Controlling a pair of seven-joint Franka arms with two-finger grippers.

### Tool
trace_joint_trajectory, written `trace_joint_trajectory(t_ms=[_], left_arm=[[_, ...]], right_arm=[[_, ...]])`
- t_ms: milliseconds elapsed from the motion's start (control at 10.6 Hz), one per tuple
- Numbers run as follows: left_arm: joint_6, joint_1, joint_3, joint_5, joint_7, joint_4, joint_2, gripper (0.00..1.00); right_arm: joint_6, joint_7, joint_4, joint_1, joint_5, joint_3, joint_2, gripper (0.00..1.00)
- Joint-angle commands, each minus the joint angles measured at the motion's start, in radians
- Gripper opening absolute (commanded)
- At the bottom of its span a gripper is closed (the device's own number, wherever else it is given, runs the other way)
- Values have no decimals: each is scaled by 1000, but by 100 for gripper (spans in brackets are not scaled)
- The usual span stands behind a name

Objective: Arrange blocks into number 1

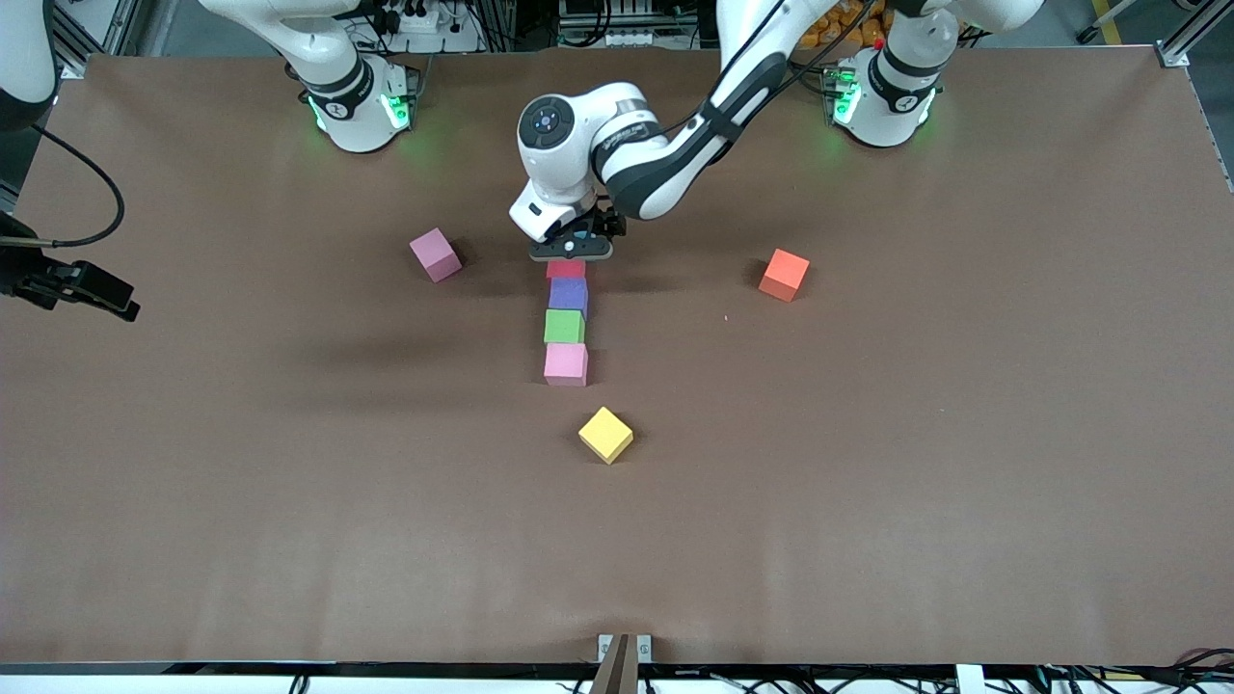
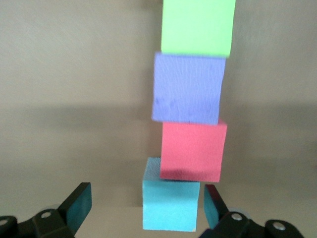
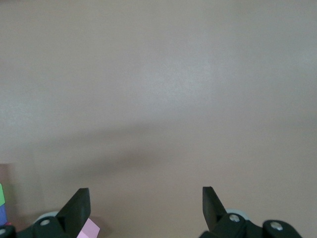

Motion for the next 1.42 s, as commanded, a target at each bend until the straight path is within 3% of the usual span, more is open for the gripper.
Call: trace_joint_trajectory(t_ms=[0, 284, 568, 947, 1326], left_arm=[[-75, 96, 2, -16, 8, 17, -73, 100], [-213, 321, 2, 0, 137, 46, -159, 100], [-244, 528, 3, 3, 312, 58, -199, 100], [-274, 700, 2, 57, 464, 60, -242, 100], [-400, 764, 17, 41, 612, 26, -318, 100]], right_arm=[[-19, -10, -1, 14, 18, -13, -12, 100], [-28, -8, 13, 15, 18, -13, -12, 100], [-68, -8, 47, 16, 18, -13, -12, 100], [-97, 1, 58, 20, 18, -13, -12, 100], [-90, 12, 58, 74, 20, -11, -6, 100]])
